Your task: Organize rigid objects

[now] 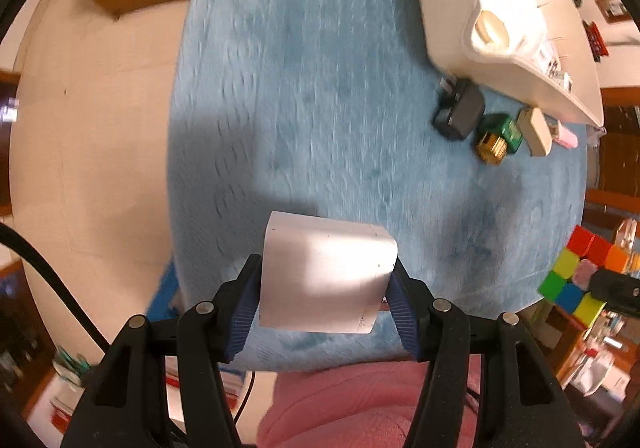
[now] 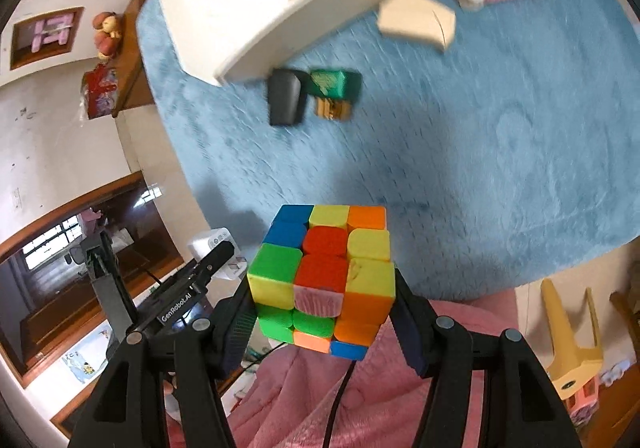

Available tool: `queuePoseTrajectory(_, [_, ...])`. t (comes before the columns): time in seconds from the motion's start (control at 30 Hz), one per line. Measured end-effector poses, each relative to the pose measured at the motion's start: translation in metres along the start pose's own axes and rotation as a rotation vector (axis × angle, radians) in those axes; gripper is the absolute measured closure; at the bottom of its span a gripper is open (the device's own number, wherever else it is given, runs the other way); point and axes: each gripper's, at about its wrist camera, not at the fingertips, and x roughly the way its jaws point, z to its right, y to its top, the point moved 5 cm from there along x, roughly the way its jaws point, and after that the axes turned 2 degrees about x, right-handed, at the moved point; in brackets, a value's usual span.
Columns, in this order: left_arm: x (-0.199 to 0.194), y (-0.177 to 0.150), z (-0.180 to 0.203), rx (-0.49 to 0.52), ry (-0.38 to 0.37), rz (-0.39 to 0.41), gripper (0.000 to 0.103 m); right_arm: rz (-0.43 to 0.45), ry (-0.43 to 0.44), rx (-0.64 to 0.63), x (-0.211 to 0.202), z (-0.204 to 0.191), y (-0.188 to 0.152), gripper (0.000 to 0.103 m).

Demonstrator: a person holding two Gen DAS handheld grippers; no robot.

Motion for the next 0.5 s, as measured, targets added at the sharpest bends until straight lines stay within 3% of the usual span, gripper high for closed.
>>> queuePoseTrajectory(0.17, [-0.029, 0.037, 0.001, 0.08, 0.016, 0.048, 0.04, 0.057, 0.014, -0.034, -0.03, -0.014, 0.009, 0.041])
queuePoseTrajectory(0.5, [-0.064, 0.096, 0.048, 0.243, 0.069, 0.164, 0.04, 0.19, 0.042, -0.14, -0.088, -0.038, 0.039, 0.041])
